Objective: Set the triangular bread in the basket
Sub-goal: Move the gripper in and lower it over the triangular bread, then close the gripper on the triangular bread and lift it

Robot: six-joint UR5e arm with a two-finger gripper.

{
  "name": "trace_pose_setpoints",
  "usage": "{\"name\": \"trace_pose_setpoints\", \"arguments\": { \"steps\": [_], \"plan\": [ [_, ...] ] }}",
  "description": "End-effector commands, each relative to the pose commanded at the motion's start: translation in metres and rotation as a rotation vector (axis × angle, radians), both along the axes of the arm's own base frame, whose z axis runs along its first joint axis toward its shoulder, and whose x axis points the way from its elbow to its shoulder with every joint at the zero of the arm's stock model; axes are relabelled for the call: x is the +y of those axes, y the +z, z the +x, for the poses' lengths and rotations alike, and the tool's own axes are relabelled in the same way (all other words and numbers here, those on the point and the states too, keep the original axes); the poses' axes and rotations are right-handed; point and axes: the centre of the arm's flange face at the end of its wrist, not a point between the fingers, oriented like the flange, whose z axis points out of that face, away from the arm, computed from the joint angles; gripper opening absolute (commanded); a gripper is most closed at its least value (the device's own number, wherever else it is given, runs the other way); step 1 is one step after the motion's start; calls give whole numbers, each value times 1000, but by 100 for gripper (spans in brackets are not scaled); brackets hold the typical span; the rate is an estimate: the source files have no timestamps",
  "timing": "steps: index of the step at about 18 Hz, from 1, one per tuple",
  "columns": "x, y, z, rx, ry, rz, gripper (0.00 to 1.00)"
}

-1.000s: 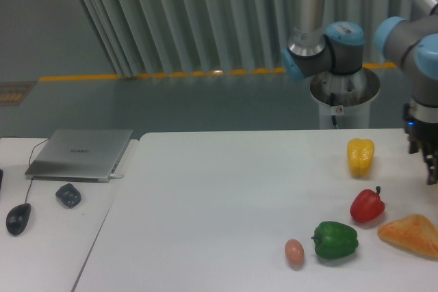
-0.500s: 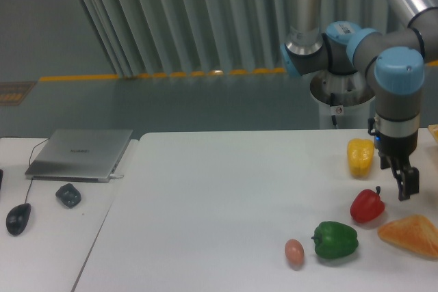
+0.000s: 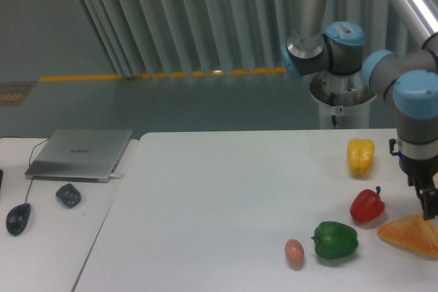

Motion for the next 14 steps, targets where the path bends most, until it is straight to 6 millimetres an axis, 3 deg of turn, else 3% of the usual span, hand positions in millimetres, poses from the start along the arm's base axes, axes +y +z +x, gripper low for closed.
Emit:
{"name": "trace_pose_setpoints", "arguments": {
  "steps": [8, 12, 14],
  "plan": [
    [6, -28, -6, -16, 0, -12, 100],
    [5, -34, -5, -24, 1, -18, 84],
    [5, -35, -4, -26, 6, -20, 70]
  ]
}}
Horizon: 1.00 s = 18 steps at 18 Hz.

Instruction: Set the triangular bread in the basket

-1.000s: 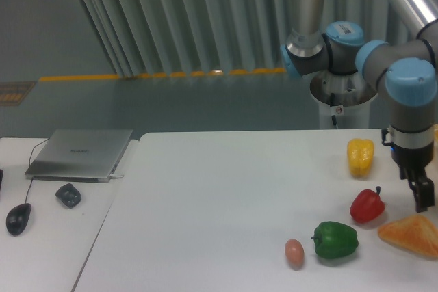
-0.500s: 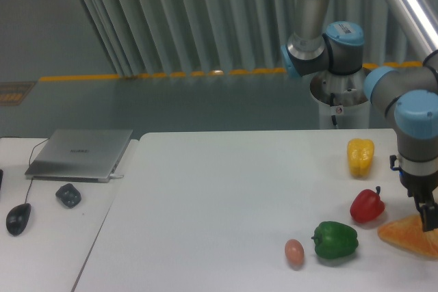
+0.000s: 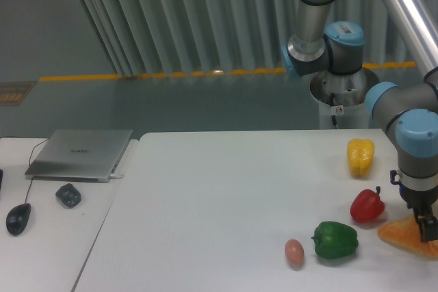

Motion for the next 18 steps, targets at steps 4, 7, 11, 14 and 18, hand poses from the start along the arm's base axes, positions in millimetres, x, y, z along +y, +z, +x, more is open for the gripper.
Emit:
{"name": "trace_pose_setpoints", "arguments": {
  "steps": [4, 7, 11, 14, 18],
  "plan": [
    [0, 6, 0, 8, 9, 9, 46],
    [-1, 20, 0, 26, 12, 23, 32],
    [-7, 48, 3, 60, 12, 44, 31],
    [-11, 63, 6, 76, 14, 59, 31],
    [-19, 83, 10, 93, 20, 69, 31]
  ]
}}
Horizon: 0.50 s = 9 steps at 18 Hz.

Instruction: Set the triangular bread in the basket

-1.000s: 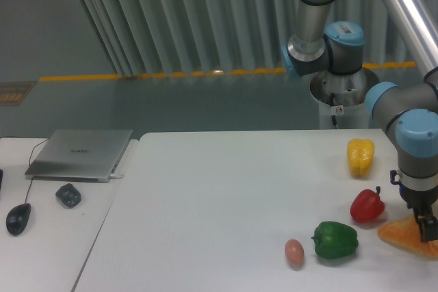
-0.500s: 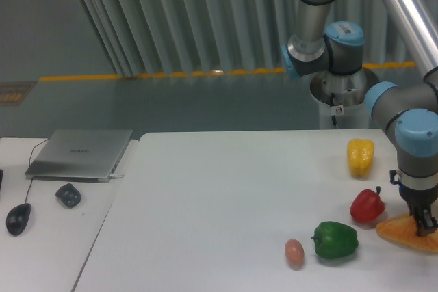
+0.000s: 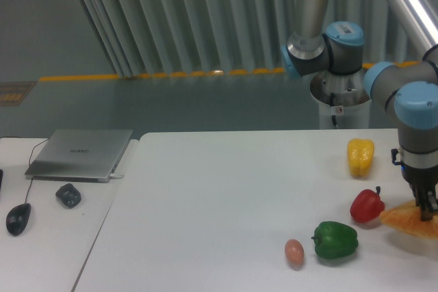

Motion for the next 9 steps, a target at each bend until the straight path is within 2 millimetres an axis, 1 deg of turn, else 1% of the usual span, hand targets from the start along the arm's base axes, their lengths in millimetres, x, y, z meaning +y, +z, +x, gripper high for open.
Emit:
{"name": "trace_pose_setpoints", "arguments": {
  "steps": [1, 3, 4, 6, 7, 9],
  "plan": [
    [-5, 6, 1, -2, 5, -2, 31],
    [-16, 12, -5, -11, 12, -10, 31],
    [-24, 18, -8, -10, 23, -10, 31],
    [-48, 37, -18, -7, 52, -6, 31],
    [-61, 43, -26, -5, 47, -9, 28],
    [-81, 47, -42, -1, 21, -16, 27]
  ]
}}
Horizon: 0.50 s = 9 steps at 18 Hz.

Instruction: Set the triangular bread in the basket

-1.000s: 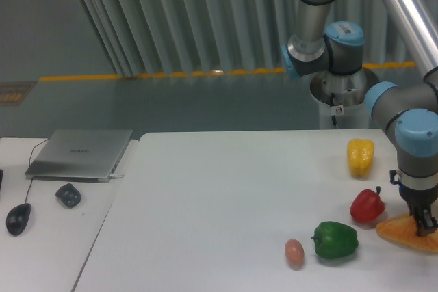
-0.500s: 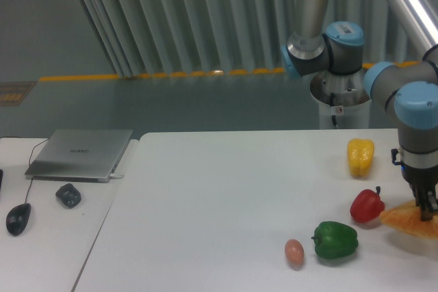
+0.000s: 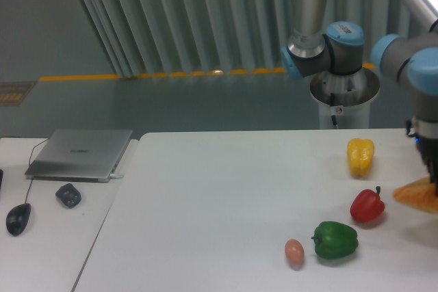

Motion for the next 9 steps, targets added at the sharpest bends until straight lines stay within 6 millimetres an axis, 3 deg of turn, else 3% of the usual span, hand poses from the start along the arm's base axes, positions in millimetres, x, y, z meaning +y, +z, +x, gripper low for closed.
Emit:
{"name": "trace_pose_setpoints", "arguments": {
  "steps": [4, 7, 9],
  "plan": [
    [-38, 1, -30, 0, -9, -14, 27],
    [-77, 1, -56, -2, -36, -27, 27],
    [-92, -6, -65, -17, -40, -30, 27]
  ]
}}
